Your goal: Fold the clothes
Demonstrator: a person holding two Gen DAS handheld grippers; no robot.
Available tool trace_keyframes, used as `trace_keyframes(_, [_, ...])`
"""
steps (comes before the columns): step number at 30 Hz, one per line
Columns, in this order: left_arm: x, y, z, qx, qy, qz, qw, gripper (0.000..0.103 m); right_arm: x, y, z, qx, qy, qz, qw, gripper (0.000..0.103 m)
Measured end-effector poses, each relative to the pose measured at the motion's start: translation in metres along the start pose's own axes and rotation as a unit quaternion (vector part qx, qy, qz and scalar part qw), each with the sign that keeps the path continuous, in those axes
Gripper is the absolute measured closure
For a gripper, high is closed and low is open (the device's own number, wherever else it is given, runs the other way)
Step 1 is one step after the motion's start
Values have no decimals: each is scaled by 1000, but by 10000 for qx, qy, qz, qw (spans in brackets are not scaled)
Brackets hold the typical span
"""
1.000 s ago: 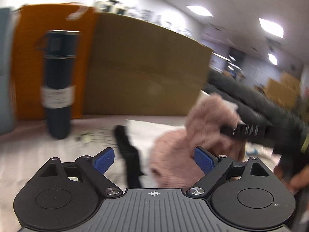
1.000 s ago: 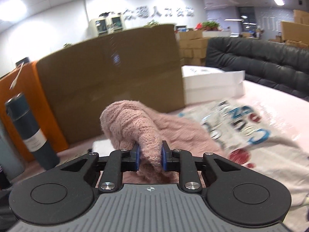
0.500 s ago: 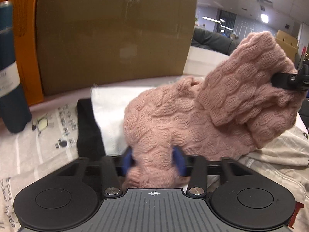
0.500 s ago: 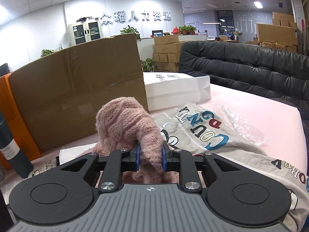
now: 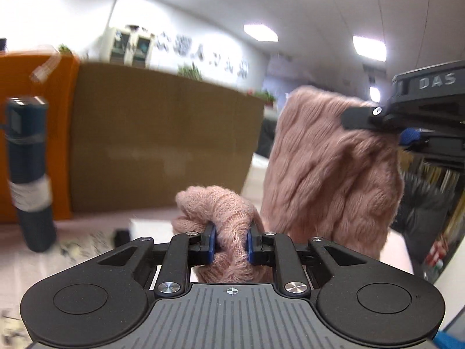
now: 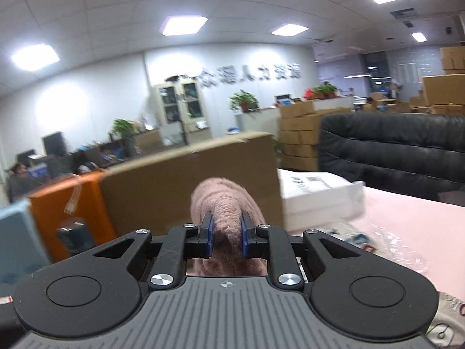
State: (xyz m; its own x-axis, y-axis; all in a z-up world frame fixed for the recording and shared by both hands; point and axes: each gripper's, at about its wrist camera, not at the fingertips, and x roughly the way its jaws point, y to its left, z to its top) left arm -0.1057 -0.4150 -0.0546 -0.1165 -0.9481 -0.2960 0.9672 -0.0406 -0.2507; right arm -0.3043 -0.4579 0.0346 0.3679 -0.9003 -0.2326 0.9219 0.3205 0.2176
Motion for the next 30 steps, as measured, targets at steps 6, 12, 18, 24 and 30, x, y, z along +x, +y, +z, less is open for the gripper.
trace_keyframes(6, [-80, 46, 6, -168, -484, 534, 9973, 85, -17, 54, -4, 0, 198, 740, 9971, 87])
trace_keyframes(12, [-164, 97, 6, -101, -651, 1643, 9842, 85, -25, 131, -25, 132, 593, 1508, 9867, 87])
trace_keyframes(18, [-248, 134, -6, 270, -609, 2858, 9560, 85, -25, 184, -63, 222, 1023, 1953, 9751, 87])
trace_keyframes(24, [-295, 150, -43, -4, -65, 3656, 9307, 85, -5, 171, -106, 154, 1647, 1549, 9740, 90])
trace_keyframes(30, [-300, 173, -74, -409, 540, 4128, 9083, 83, 15, 122, -137, -93, 1918, 625, 9794, 97])
